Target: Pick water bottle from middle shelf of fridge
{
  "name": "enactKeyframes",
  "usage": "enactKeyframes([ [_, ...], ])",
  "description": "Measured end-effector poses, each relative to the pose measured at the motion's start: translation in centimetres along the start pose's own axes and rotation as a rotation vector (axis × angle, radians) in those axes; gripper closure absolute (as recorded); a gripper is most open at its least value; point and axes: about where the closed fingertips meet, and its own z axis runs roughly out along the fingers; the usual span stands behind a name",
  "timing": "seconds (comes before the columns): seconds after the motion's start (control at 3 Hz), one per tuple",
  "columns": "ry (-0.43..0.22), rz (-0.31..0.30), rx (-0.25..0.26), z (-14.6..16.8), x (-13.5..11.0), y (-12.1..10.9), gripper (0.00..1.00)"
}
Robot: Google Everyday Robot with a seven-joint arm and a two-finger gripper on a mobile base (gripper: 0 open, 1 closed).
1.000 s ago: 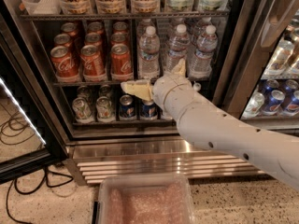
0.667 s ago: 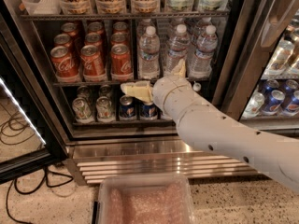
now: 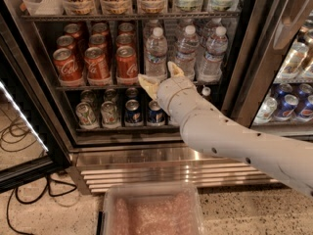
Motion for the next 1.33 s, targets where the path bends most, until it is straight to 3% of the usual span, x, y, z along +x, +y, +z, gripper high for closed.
enactKeyframes([
  [0.33,0.000,0.000,0.000,0.0,0.0,0.0,0.50],
  [0.67,0.000,0.000,0.000,0.0,0.0,0.0,0.33],
  [1.33,-0.036,0.019,0.019,3.0,-0.1,-0.3,0.30],
])
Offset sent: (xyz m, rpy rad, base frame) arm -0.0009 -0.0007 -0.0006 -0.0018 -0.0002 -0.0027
